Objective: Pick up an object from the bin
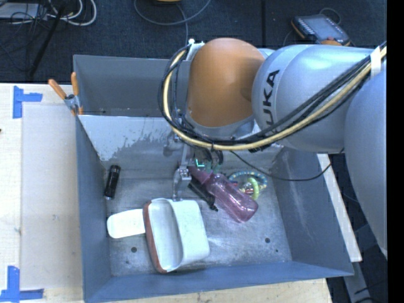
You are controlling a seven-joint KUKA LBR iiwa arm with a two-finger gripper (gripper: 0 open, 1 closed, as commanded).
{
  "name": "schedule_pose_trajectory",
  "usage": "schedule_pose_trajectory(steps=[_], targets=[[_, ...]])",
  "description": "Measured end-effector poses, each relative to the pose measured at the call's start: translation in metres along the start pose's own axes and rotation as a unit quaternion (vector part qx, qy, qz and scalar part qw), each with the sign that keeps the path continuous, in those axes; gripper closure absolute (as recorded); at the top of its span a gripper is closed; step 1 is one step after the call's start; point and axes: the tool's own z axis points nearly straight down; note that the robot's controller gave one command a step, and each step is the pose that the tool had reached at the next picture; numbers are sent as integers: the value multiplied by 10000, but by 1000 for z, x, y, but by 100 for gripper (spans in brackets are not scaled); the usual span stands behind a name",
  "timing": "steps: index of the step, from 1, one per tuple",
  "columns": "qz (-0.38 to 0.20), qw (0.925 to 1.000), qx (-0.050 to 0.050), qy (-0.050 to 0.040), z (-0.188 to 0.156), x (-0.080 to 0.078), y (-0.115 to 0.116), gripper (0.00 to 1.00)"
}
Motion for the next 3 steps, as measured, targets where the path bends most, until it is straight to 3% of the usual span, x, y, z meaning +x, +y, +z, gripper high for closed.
schedule_pose_trajectory(steps=[1,2,3], targets=[[12,10000,-4,-35,-4,-2,-1,0],[-348,9994,4,-82,20,-4,26,0],[-1886,9820,-8,-49,78,0,32,0]])
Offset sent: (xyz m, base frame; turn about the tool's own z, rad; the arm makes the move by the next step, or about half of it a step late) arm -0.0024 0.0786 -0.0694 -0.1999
